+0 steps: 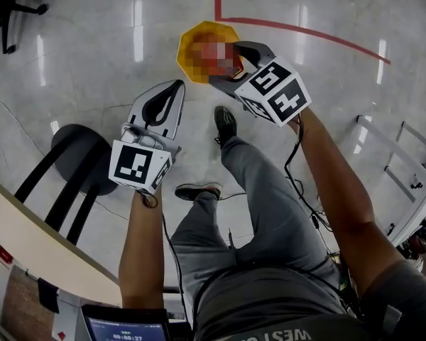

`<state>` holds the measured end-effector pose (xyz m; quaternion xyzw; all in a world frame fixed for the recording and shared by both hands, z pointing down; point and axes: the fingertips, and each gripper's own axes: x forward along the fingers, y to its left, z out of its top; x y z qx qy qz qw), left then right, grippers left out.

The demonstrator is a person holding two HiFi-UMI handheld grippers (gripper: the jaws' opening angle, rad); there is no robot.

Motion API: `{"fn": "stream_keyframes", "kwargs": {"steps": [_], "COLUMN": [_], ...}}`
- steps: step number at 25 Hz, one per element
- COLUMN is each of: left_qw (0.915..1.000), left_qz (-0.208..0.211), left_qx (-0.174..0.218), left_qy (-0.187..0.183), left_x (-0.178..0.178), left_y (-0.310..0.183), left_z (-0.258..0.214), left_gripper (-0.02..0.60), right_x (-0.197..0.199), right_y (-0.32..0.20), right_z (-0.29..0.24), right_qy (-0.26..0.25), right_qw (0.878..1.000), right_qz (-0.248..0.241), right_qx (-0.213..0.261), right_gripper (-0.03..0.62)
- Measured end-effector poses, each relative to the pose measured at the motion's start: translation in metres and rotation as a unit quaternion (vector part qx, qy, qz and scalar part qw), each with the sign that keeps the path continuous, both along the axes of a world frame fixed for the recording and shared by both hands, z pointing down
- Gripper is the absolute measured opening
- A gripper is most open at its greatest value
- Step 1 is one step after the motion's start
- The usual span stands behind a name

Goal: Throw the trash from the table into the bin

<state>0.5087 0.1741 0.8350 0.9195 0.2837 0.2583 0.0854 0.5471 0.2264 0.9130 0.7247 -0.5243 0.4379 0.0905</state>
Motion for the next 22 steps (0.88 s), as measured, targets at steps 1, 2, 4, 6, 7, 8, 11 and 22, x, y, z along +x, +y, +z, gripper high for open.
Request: {"fn": "stream_keyframes", "kwargs": {"steps": [1,2,4,6,7,8,11,22], "left_qw": [1.0000,1.0000,1.0000,1.0000,1.0000,1.0000,1.0000,0.9983], "left_qz": [0.001,0.001,0.000,0.000,0.000,-0.001,-0.004,-0.001], "left_qx": [0.000,-0.001,-0.001,0.001,0.002,0.004,0.008,0.033], "left_qy": [-0.003,-0.005,-0.009,-0.009,-0.008,-0.006,0.000,0.047], "left_x": [-0.002,-0.003,-0.005,-0.006,-0.006,-0.005,-0.002,-0.016], "left_y": [0.001,0.001,0.003,0.004,0.004,0.003,-0.001,-0.006], "left_z": [0.003,0.005,0.004,-0.002,-0.007,-0.013,-0.035,-0.138], "left_gripper": [0.043,0.043,0.043,0.043,0.043,0.043,0.043,0.043], "right_x": [0.000,0.000,-0.001,0.000,0.001,0.003,0.005,-0.008], "right_y": [-0.001,-0.001,-0.001,0.000,0.000,0.000,0.000,0.012], "right_z": [0.004,0.008,0.012,0.009,0.004,-0.001,-0.022,-0.118], "right_qy": [-0.001,0.002,0.011,0.017,0.017,0.016,0.017,0.048], "right_qw": [1.000,1.000,1.000,1.000,1.000,1.000,1.000,0.999], "right_qz": [-0.002,-0.007,-0.020,-0.024,-0.022,-0.020,-0.019,0.007], "right_qx": [0.001,0.001,-0.006,-0.007,-0.005,-0.002,0.001,0.021], "right_gripper": [0.354,0.354,0.354,0.356,0.356,0.356,0.354,0.353]}}
